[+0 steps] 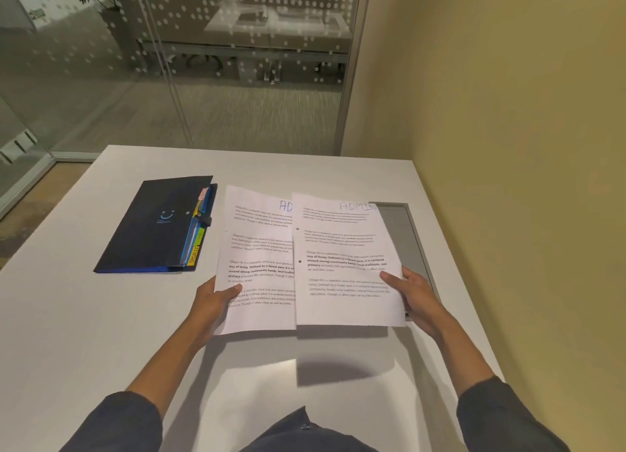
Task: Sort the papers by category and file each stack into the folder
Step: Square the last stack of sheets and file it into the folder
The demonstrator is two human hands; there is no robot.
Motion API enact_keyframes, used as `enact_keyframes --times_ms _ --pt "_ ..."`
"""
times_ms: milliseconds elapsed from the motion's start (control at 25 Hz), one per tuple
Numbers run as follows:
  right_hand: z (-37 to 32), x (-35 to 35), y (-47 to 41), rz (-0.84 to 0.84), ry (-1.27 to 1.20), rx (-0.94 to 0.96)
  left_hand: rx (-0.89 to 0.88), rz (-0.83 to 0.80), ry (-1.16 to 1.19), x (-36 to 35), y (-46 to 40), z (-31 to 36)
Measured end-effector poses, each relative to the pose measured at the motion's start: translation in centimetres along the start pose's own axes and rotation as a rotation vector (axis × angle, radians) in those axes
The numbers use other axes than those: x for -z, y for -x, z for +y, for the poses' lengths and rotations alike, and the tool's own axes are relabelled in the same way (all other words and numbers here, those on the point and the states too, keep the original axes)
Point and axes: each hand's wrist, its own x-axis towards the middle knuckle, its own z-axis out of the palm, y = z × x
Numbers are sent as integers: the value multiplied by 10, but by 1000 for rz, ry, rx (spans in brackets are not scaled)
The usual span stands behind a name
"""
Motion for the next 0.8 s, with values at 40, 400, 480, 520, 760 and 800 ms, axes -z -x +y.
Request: enact_keyframes --times_ms 40,400,480,520,760,800 --pt "1 -6 0 -7 -16 -3 -10 -26 -9 -6 1 1" --pt "-4 -37 -11 0 -13 40 -88 -183 42 -47 22 6" --pt "-17 -31 -16 -43 -83 20 -96 -212 59 -52 27 9" --pt "-24 -29 -18 -65 -96 11 -101 -226 60 -54 29 10" --pt "-35 -37 -29 -31 -77 70 -117 -256 32 -61 36 19" --pt "-34 -41 -30 -11 -75 86 -118 -249 29 -62 36 20"
